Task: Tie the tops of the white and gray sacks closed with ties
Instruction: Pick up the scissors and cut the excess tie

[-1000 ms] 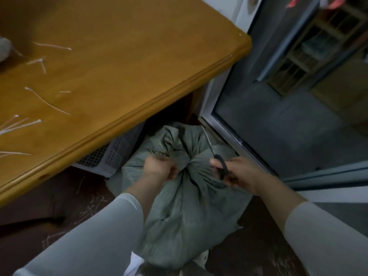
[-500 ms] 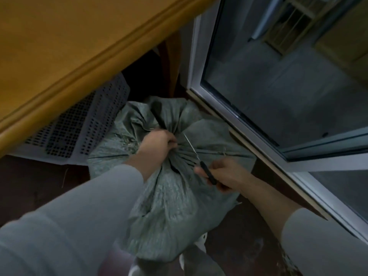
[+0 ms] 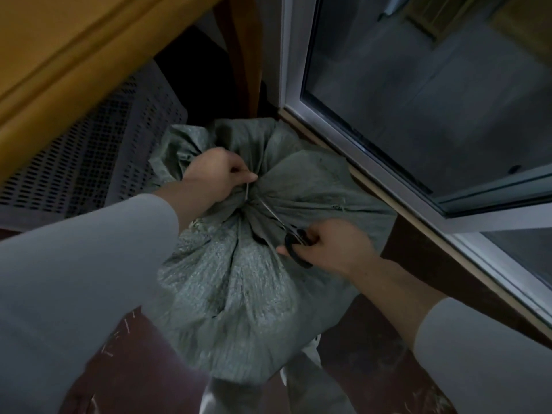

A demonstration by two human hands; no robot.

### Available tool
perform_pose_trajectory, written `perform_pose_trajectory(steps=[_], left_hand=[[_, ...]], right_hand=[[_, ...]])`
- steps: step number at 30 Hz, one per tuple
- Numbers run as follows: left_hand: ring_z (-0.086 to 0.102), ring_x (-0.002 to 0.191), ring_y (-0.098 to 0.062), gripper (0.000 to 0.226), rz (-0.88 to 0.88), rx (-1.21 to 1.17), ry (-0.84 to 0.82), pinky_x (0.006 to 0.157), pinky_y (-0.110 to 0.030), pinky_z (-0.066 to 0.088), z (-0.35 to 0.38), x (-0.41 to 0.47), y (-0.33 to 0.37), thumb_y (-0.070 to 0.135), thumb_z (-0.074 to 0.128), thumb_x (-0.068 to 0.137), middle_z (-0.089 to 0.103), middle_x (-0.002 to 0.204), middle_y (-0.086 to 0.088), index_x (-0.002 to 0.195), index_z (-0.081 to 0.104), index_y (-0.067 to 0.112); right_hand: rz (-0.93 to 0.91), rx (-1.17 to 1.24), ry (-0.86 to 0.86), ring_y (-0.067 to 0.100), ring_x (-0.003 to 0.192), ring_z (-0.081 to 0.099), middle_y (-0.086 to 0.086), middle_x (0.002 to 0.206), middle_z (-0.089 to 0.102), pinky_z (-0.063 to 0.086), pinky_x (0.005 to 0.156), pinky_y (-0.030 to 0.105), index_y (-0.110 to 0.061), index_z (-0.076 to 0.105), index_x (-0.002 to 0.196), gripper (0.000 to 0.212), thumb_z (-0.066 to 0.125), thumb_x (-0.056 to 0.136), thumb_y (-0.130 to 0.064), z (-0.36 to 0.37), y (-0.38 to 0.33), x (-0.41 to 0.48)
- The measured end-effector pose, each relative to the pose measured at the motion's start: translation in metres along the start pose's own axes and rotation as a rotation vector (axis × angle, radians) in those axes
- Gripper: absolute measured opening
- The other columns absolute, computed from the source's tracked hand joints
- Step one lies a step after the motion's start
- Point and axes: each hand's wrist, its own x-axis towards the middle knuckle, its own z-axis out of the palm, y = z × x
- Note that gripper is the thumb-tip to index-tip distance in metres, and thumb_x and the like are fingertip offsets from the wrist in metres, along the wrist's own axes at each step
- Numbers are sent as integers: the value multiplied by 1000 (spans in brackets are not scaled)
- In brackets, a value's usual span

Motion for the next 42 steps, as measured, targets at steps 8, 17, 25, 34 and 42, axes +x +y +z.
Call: perform_pose_trajectory(steps=[8,17,25,34,42], left_hand=[[55,99,-31,26,134,149,22,81,-38,46,-5,0,9,36,58,88,55,110,-11,91,68,11],[56,102,-38,32,170,334,14,79,-39,44,-4,-2,14,37,50,93,56,112,-16,102,62,8],[56,100,-34,31,162,290,4,81,-41,47,-4,-1,7,37,51,93,62,104,-16,97,64,9],[52,106,-35,33,156,236,25,84,-39,44,1,-4,8,37,50,93,51,115,-16,100,63,8],[43,110,-30,29,209,176,170,90,-37,45,3,-8,6,32,59,88,33,124,-17,90,65,4]], right_hand=[[-27,-105,180,10,58,49,-8,52,43,27,44,18,-16,52,60,49,58,73,-64,6,1,-21],[-62,-28,247,13,55,50,-7,54,47,34,48,22,-15,55,59,54,42,67,-67,18,5,-40],[-13,-33,190,12,62,51,-9,54,42,29,46,18,-19,40,53,49,55,77,-59,23,-13,-17],[15,40,164,13,60,46,-6,55,41,23,44,20,-20,37,51,51,54,79,-59,29,-24,-5],[41,71,150,17,66,50,-4,58,42,30,47,23,-16,38,53,54,54,80,-60,29,-36,4]])
